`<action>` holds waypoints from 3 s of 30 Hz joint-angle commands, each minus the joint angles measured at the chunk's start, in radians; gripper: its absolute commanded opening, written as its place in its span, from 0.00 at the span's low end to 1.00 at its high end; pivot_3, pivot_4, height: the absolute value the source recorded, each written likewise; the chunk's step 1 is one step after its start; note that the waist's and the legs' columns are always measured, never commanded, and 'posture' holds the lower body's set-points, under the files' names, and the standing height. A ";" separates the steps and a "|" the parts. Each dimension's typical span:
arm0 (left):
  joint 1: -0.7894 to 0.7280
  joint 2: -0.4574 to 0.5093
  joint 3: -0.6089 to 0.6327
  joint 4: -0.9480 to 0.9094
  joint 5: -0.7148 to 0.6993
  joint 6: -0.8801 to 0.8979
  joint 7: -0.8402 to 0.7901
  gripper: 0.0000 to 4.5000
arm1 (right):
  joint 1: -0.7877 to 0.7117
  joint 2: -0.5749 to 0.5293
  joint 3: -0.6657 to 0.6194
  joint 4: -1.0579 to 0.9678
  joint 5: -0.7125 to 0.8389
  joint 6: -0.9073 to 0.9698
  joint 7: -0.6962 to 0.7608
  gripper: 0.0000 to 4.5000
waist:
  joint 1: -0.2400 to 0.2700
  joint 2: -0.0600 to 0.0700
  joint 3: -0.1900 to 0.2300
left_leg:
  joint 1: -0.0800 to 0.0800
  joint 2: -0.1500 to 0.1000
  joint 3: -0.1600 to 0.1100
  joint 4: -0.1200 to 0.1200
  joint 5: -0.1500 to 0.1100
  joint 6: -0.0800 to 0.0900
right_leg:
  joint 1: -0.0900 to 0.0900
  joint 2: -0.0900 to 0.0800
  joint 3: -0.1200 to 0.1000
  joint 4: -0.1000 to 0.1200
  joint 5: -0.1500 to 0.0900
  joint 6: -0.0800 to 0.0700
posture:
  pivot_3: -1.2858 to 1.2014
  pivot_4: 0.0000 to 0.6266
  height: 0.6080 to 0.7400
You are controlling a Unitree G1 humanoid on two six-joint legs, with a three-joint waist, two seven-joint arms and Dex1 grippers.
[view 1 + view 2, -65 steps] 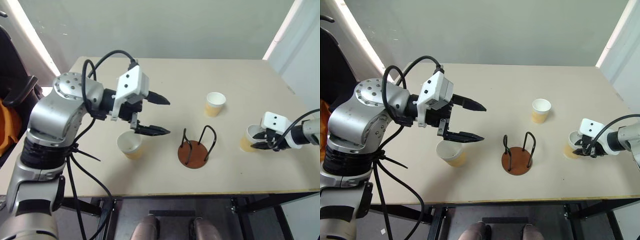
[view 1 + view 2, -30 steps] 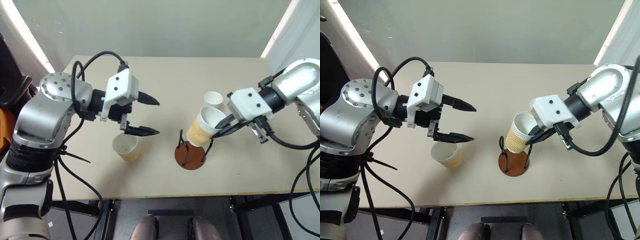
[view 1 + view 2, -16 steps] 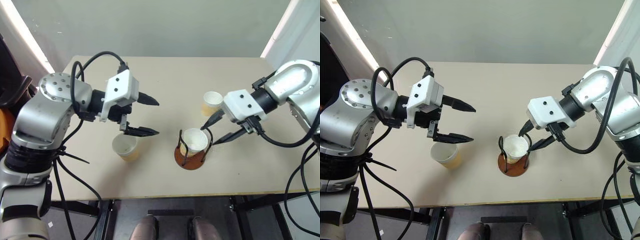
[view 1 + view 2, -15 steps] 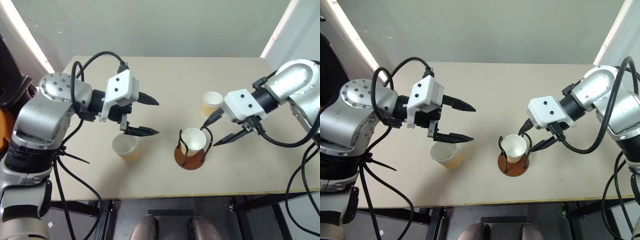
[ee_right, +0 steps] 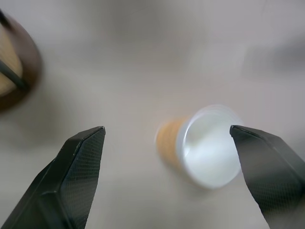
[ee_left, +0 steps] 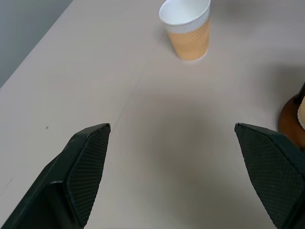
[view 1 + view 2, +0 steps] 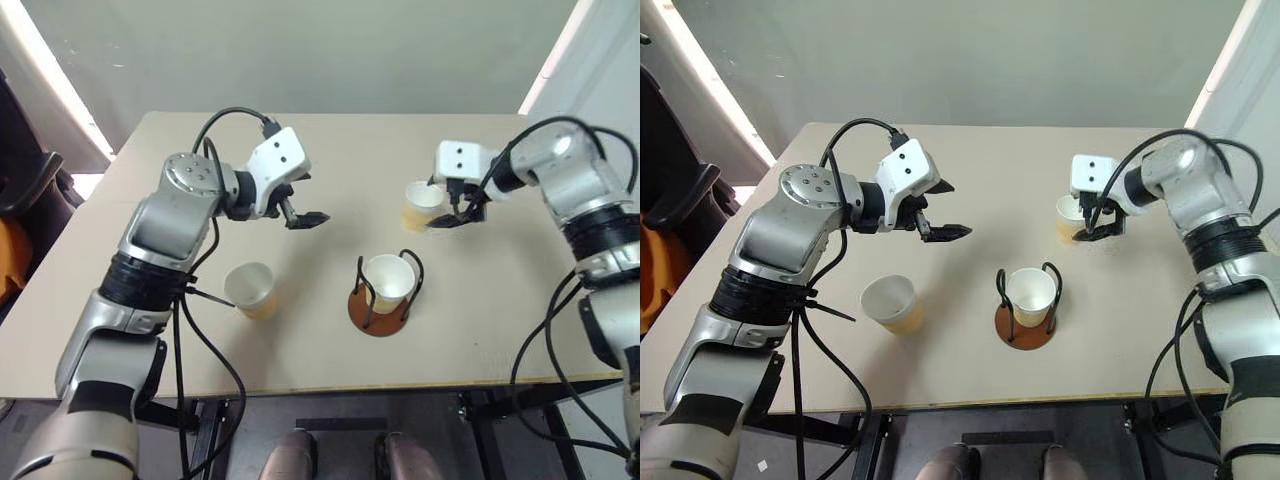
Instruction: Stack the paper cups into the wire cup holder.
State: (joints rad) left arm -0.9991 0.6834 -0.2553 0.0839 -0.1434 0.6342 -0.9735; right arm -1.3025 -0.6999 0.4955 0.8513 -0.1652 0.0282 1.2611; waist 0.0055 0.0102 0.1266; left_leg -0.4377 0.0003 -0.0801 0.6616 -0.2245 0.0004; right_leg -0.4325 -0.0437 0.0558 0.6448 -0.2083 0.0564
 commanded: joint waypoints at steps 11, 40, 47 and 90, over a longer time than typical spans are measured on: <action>0.048 0.038 0.044 -0.150 -0.016 0.061 0.000 1.00 | -0.102 0.172 -0.022 0.389 -0.168 -0.141 -0.192 0.84 | 0.002 0.000 0.000 | -0.007 0.001 0.001 -0.005 0.005 -0.013 | -0.009 0.000 0.000 0.000 -0.001 -0.002 | 0.52 0.24 1.00; 0.205 0.286 0.266 -0.308 -0.389 -0.063 -0.471 1.00 | -0.024 -0.293 0.035 -0.811 0.646 0.159 0.353 0.01 | 0.000 0.001 0.000 | -0.014 0.004 0.001 -0.003 0.006 -0.018 | -0.011 0.005 -0.002 -0.001 -0.004 -0.006 | 0.52 0.24 1.00; 0.233 0.287 0.244 -0.321 -0.390 -0.088 -0.491 1.00 | 0.023 -0.308 0.060 -0.901 0.577 0.144 0.353 0.01 | -0.002 0.001 0.000 | -0.011 0.005 0.001 0.001 0.003 -0.003 | -0.011 0.004 -0.002 0.004 -0.006 -0.017 | 0.52 0.24 1.00; 0.176 0.363 0.188 -0.183 -0.254 -0.192 -0.496 1.00 | 0.054 -0.141 -0.078 -0.792 0.631 0.249 0.259 0.99 | -0.007 0.000 0.000 | -0.006 0.005 0.001 -0.005 0.010 -0.002 | -0.009 0.004 -0.002 0.002 0.001 -0.022 | 0.52 0.24 1.00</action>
State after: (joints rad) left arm -0.7854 1.0232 -0.0706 -0.1416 -0.4357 0.4870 -1.4448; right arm -1.2567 -0.8521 0.5195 0.0955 0.3632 0.1682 1.5587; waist -0.0014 0.0102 0.1264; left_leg -0.4438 0.0053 -0.0794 0.6560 -0.2138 -0.0025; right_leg -0.4411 -0.0394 0.0542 0.6469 -0.2073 0.0345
